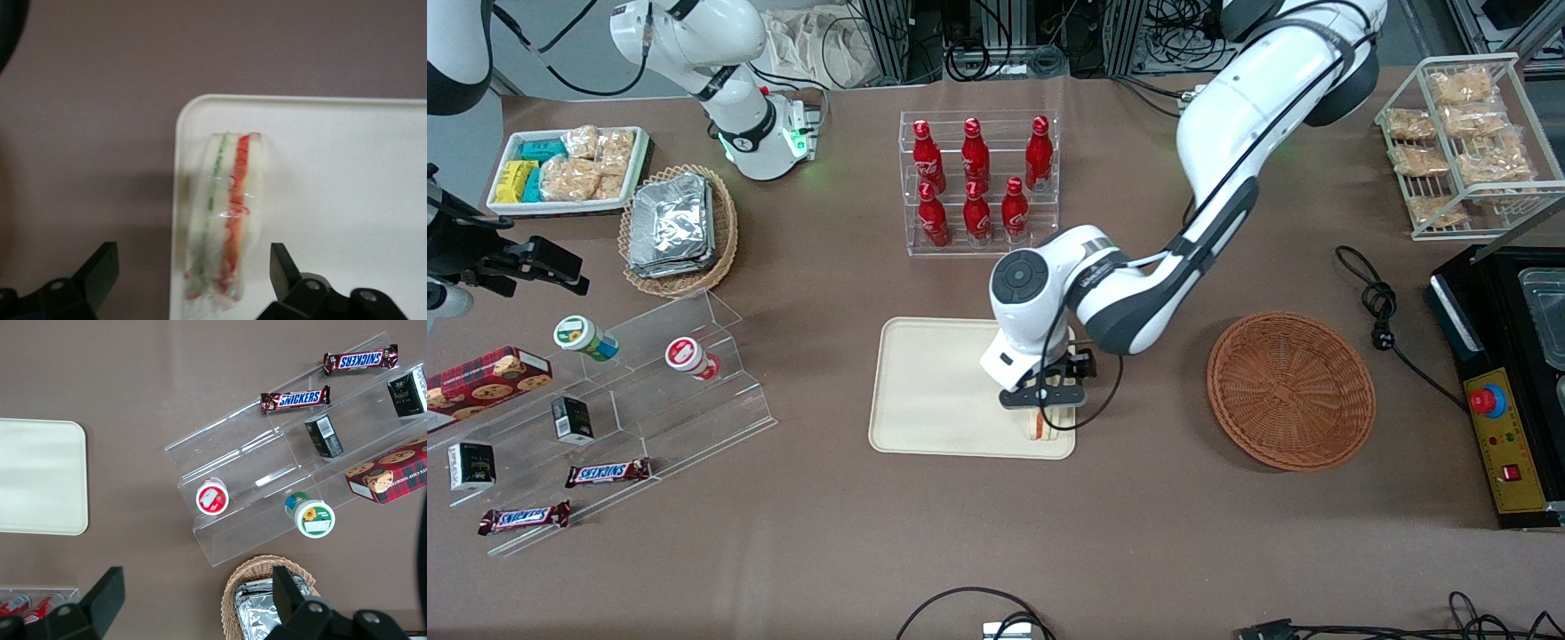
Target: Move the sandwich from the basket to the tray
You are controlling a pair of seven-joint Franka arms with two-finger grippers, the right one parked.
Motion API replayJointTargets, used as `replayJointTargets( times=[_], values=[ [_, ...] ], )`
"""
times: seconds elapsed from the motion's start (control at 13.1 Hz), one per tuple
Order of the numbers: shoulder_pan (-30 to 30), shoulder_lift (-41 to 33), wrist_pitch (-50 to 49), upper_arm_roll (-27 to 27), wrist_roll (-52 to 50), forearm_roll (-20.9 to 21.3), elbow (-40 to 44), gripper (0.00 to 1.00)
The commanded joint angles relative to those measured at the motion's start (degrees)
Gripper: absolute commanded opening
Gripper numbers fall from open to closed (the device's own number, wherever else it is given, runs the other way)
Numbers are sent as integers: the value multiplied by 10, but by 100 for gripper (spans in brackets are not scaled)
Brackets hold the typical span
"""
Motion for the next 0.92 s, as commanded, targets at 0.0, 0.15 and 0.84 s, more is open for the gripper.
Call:
replayJointTargets(
  times=[0.0, 0.15, 0.84],
  values=[
    [57, -86, -40, -11, 42, -59, -46, 100],
    [126, -165, -22, -17, 105, -103, -126, 100],
    [361, -389, -20, -23, 445, -265, -273, 100]
  ],
)
